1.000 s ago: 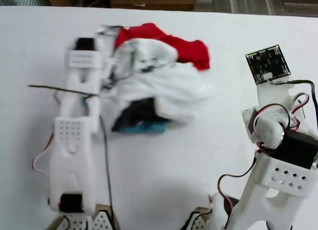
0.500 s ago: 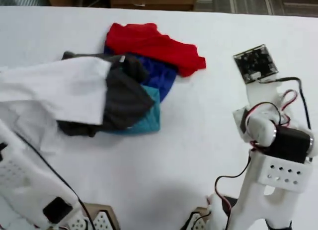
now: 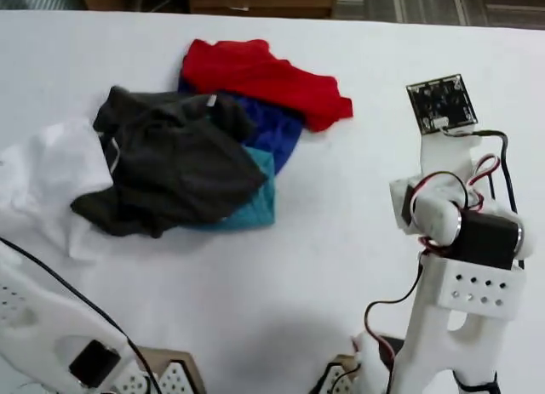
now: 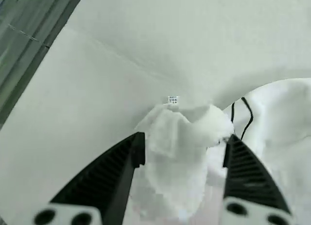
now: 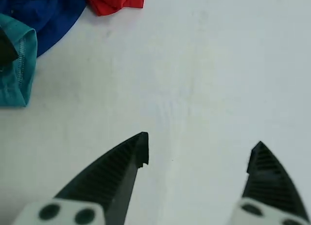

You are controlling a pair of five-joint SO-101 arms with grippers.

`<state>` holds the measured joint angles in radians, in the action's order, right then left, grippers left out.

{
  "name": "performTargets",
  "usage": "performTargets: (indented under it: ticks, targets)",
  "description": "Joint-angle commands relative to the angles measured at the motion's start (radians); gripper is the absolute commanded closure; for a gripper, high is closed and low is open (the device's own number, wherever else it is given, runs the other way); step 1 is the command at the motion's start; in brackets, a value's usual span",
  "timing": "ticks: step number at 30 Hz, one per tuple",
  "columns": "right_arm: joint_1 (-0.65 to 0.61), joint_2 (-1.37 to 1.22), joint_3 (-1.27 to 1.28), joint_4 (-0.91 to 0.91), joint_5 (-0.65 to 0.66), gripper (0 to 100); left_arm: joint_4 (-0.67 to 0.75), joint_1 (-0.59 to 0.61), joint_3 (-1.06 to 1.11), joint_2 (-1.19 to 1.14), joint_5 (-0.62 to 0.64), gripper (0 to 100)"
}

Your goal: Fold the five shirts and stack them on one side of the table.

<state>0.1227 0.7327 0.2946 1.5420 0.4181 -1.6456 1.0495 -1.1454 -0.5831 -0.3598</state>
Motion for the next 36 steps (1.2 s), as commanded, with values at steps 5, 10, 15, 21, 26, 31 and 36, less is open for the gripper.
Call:
performTargets:
  ticks: [5, 10, 15, 21, 26, 31, 36]
  targets:
    - [-0.010, -0.005, -0.005, -0.021, -0.006, 66.9, -0.149, -0.361, -0.002, 0.002, 0.147, 69]
    - [-0.010, -0.005, -0.005, -0.021, -0.006, 66.9, -0.141, -0.666, 0.211, 0.002, 0.218, 68]
    - [-0.008, 0.001, -0.005, -0.018, -0.006, 66.9, -0.109, -0.888, 0.403, 0.000, 0.261, 65]
    - [-0.008, 0.002, -0.006, -0.016, -0.006, 66.9, 0.098, -0.987, 0.631, -0.003, 0.285, 65]
    - [-0.008, 0.002, -0.008, -0.016, -0.006, 66.9, 0.236, -0.961, 0.763, -0.118, 0.279, 65]
    - [-0.008, 0.002, -0.008, -0.016, -0.006, 66.9, 0.114, -0.838, 0.550, -0.282, 0.198, 73]
    - [-0.008, 0.002, -0.009, -0.016, -0.006, 66.9, -0.123, -0.713, 0.271, -0.442, 0.034, 94]
